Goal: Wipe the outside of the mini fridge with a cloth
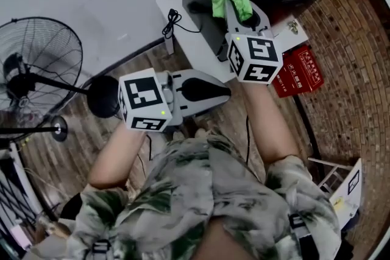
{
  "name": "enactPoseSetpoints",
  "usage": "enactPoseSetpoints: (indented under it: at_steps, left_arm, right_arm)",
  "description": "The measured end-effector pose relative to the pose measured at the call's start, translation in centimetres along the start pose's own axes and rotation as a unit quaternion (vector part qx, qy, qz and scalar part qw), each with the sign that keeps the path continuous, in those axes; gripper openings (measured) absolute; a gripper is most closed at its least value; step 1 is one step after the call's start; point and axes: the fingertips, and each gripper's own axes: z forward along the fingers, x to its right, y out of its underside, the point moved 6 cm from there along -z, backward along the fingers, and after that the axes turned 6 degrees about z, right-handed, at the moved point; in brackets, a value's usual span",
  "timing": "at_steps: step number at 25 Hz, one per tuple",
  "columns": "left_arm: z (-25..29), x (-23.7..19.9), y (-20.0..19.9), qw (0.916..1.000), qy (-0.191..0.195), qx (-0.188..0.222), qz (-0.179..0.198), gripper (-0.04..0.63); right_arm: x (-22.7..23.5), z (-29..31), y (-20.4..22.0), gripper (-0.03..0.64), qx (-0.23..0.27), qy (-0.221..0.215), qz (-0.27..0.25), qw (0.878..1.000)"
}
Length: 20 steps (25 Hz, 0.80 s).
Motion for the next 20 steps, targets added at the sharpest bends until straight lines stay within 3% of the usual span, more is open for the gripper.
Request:
enactPoseSetpoints:
  at_steps: [13, 20]
  left_arm:
    - [2.0, -1.4, -0.9, 0.9996, -0.027, 0.004, -0.011, 0.028]
    - [-0.6, -3.1, -1.8, 0.9997, 0.025, -0.003, -0.005, 0.028]
  right_arm:
    - [1.0, 1.6, -0.3, 0.094, 0.028, 0.009, 0.029, 0.999]
    - [0.0, 3.2, 0.0, 0.094, 0.035, 0.059, 0.040, 0.997]
